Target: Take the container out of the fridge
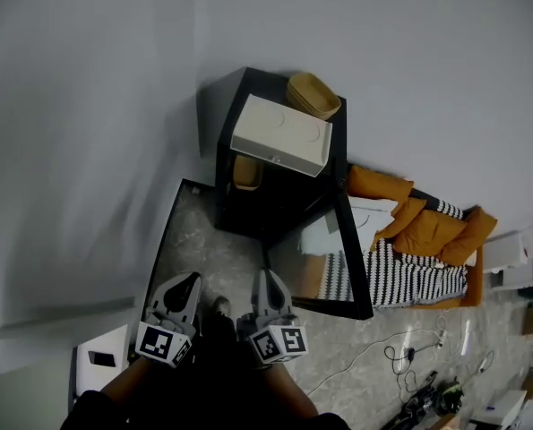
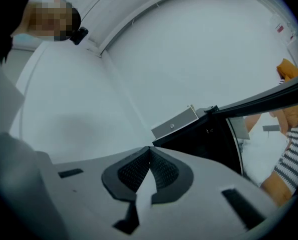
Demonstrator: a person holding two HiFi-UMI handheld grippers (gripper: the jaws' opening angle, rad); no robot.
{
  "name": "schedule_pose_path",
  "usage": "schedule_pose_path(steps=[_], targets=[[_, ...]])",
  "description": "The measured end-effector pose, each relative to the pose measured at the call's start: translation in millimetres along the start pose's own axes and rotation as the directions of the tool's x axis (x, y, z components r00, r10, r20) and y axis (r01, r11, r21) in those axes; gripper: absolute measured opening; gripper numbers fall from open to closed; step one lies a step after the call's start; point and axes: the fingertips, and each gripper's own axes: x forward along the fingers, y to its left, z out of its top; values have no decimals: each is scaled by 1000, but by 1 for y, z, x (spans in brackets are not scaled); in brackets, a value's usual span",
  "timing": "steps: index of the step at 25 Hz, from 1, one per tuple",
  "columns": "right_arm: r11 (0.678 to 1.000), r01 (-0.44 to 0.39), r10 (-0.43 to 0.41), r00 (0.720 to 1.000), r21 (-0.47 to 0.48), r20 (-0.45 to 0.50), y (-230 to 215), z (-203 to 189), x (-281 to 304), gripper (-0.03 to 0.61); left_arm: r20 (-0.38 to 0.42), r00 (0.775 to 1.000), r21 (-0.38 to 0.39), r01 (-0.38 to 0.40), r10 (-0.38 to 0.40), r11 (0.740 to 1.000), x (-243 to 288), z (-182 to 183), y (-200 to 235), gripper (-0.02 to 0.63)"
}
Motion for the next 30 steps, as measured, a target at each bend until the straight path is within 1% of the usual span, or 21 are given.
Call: schedule_pose_path(steps=[3,8,13,18,21,25,30], targets=[[1000,8,-9,1000,23,5,-8,1,14,2,12,1000,-6,-9,10,1000,10,4,7,6],[999,16,-16,1000,30,5,-13,1,41,2,17,1000,-13,-15,16,1000,27,4,28,6],[997,25,-27,999,69,31,-22,2,80,0,35,999,-13,24,-23,1000,63,10,52,6],[991,51,-54,998,122,23,-40,-6,120,0,49,997,1,62,-62,998,97,21,70,6],[983,74,-78,997,169,19,-54,-15,145,0,39,996,-4,76,-76,997,116,20,84,5],[974,90,-95,995,210,10,-71,-25,175,2,41,995,-2,96,-96,995,136,18,95,6],[962,103,-106,994,251,-4,-91,-43,204,2,20,993,-3,116,-116,993,151,1,108,6]])
